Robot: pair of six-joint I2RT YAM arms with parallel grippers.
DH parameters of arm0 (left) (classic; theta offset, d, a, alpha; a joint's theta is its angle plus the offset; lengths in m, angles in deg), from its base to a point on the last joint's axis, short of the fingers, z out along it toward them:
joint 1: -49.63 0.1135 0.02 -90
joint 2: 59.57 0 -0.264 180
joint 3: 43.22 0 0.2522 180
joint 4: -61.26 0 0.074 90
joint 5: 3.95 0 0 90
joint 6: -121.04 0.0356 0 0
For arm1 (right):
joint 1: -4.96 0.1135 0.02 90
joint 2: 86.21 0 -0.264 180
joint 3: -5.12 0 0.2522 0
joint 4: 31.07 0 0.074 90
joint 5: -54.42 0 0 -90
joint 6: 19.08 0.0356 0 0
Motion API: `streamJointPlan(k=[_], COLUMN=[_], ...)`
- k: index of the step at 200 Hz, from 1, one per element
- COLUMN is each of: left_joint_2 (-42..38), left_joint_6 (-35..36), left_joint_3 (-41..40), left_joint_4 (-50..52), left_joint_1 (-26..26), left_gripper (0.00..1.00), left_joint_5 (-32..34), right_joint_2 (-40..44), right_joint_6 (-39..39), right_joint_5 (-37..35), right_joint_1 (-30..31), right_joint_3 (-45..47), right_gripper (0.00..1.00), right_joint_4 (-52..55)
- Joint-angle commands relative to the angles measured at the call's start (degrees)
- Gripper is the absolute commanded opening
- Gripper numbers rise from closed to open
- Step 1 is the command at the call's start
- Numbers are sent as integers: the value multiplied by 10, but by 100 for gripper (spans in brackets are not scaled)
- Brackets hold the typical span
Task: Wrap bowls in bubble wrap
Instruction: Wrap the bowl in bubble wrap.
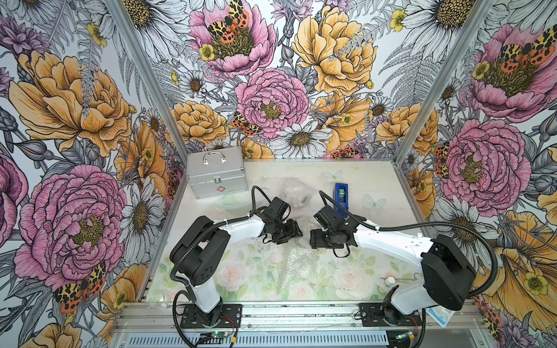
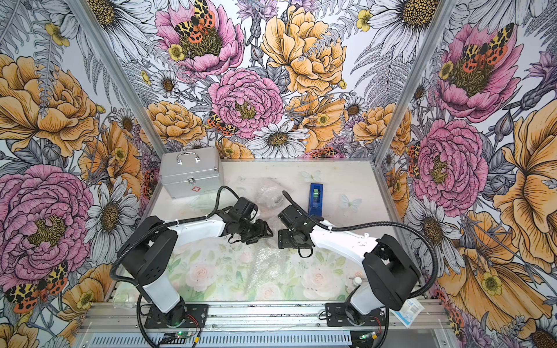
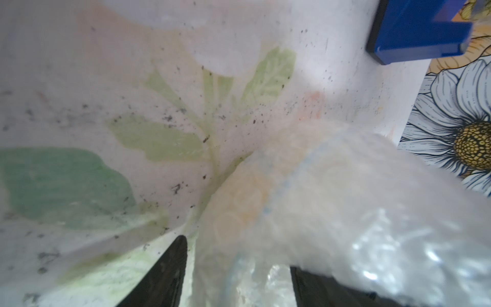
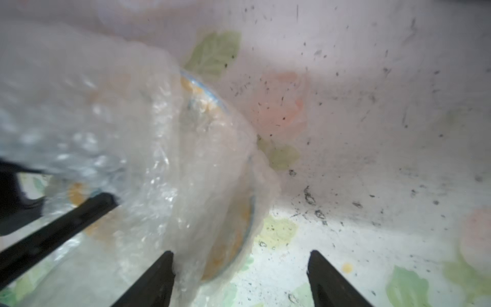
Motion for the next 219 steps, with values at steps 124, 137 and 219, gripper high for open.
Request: streamJointPlan(k=[124, 137, 219], left_joint_2=[25, 46, 79], left_joint_6=[80, 84, 55], left_joint_3=[38, 42, 34], left_joint_4=[32, 26, 13], left_joint_1=[10, 10, 6], left_gripper=[87, 85, 25], left_joint_5=[-6, -11, -20], right_joint_2=[-28, -18, 74], right_joint_6=[-20, -16, 5], right_joint_5=[13, 13, 4], right_joint_1=[-10, -10, -10], right_joint_3=[-25, -21, 9], right_gripper=[81, 81, 80], right_joint_4=[-14, -16, -14])
